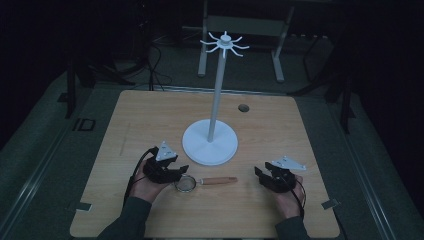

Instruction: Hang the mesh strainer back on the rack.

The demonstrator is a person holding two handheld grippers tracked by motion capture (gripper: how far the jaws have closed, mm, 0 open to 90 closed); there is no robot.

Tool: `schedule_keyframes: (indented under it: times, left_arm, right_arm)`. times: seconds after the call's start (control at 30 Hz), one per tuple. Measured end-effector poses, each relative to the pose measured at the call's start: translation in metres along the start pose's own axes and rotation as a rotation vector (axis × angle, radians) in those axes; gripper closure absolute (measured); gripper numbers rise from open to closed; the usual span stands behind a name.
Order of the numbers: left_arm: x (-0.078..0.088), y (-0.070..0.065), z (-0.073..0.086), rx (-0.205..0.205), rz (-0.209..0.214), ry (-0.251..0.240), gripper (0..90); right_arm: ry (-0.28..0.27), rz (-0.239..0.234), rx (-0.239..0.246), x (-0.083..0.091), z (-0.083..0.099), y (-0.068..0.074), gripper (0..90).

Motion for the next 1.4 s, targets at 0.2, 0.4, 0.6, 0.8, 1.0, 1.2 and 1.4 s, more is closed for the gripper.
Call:
schedule_keyframes:
  times: [0.2, 0.4, 0.6, 0.8, 1.0, 1.2, 1.4]
  left_arm:
    - [-0.009, -0.008, -0.008, -0.052, 0.024, 0.048, 44.2]
    - [-0.018, -0.016, -0.014, -0.096, 0.047, 0.094, 44.5]
    - [-0.027, -0.021, -0.019, -0.133, 0.066, 0.135, 44.9]
    - [-0.036, -0.029, -0.024, -0.175, 0.082, 0.171, 48.6]
    - [-0.042, -0.037, -0.028, -0.22, 0.106, 0.209, 50.7]
    - [-0.048, -0.039, -0.028, -0.235, 0.132, 0.262, 51.4]
    - [-0.057, -0.047, -0.024, -0.282, 0.144, 0.325, 51.3]
  right_arm:
    - [0.002, 0.002, -0.004, 0.002, -0.001, -0.002, 52.0]
    - [0.001, -0.001, -0.018, 0.004, 0.0, -0.005, 51.9]
    - [0.003, -0.003, -0.024, 0.005, 0.001, -0.007, 51.8]
    - [0.007, 0.003, -0.024, 0.006, 0.001, -0.008, 51.5]
    - [0.014, 0.011, -0.017, 0.006, 0.002, -0.009, 49.2]
    - [0.017, 0.013, -0.023, 0.007, 0.002, -0.01, 49.1]
    - [0.017, 0.019, -0.027, 0.008, 0.003, -0.01, 48.2]
Point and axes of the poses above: each handheld gripper's, and its own axes: x roughly backward along the jaws, z roughly out of its underside, y roughly to its left, the point moved 6 cm from there along -x, roughly forward along the jaws, and after that the axes turned 2 degrees about x, right-handed, at the moved point
